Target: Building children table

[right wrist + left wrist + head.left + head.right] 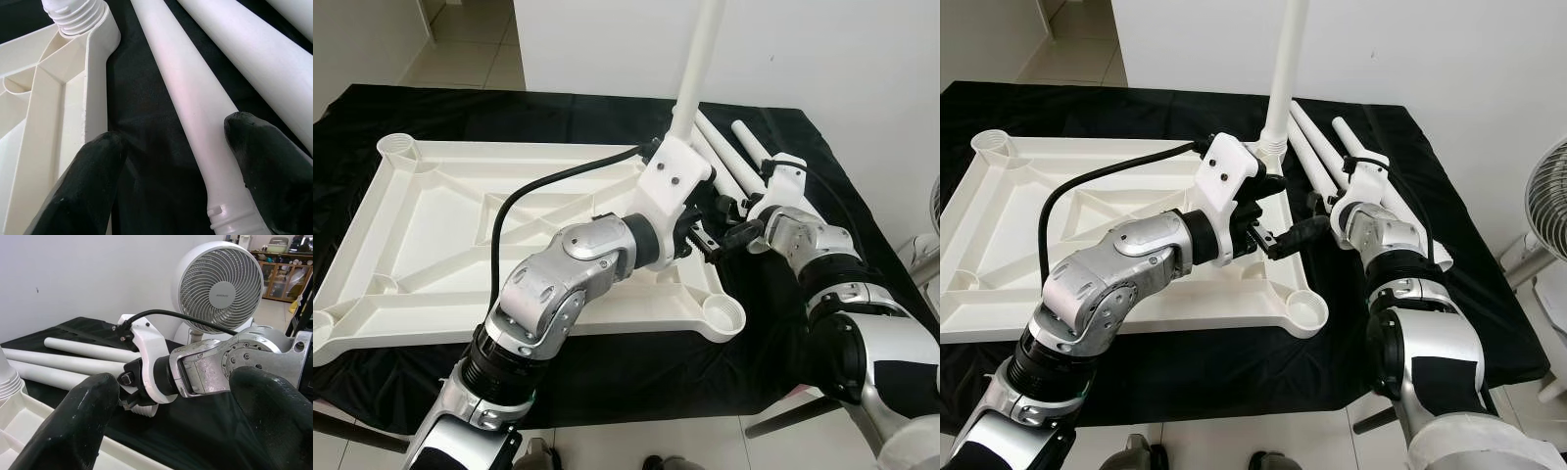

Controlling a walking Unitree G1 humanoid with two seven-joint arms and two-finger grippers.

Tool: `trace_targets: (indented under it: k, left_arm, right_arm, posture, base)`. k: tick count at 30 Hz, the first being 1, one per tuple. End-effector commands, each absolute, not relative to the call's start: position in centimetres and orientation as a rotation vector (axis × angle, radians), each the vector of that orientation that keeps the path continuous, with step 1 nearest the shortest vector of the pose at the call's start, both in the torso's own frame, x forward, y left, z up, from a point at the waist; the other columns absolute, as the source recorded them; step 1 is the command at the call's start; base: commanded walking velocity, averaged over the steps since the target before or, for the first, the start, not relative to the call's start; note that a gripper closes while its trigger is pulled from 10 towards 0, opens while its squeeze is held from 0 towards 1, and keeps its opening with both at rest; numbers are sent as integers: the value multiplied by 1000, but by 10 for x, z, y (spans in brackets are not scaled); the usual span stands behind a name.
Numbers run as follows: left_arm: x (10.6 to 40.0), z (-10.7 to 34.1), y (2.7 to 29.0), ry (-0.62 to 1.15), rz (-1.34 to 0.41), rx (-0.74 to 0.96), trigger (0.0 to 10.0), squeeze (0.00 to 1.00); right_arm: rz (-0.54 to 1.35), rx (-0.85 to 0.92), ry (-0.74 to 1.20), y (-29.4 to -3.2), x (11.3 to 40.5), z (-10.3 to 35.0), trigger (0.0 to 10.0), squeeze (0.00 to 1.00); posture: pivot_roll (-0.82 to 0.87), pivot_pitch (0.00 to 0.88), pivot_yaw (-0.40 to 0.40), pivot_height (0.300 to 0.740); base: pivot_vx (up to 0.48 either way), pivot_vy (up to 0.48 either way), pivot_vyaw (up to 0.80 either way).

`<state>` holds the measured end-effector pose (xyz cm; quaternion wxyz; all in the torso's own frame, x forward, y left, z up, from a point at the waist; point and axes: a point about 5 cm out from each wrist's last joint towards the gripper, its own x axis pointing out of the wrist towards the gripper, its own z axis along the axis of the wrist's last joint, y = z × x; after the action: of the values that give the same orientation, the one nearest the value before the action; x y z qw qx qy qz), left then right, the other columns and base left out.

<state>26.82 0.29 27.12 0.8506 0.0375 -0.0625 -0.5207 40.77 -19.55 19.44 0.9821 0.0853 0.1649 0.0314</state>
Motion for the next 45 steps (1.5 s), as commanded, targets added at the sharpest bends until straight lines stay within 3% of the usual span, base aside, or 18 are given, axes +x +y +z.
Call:
trace_targets:
  k: [1,21,40,43,45]
  left_arm:
    - [263,274,-1,-138,-1175,89,10000,0]
    - [266,278,0,-145,-1163,81,10000,0]
    - [269,283,0,-168,-1135,65,10000,0]
    - [270,283,0,-171,-1126,58,10000,0]
    - [270,283,0,-170,-1124,57,10000,0]
  right_arm:
    - [41,221,434,-200,400,170,10000,0]
    - [-87,201,453,-227,397,176,10000,0]
    - [77,186,668,-208,389,155,10000,0]
    - [98,195,659,-207,390,158,667,0]
    - [100,200,654,-208,390,159,667,0]
  posture:
    - [13,132,-37,740]
    - [8,144,-23,740]
    - [5,152,-33,740]
    - [3,150,-41,740]
    - [3,150,-41,740]
  base:
    - [0,0,0]
    - [0,0,0]
    - [0,0,0]
    - [0,0,0]
    - [0,0,0]
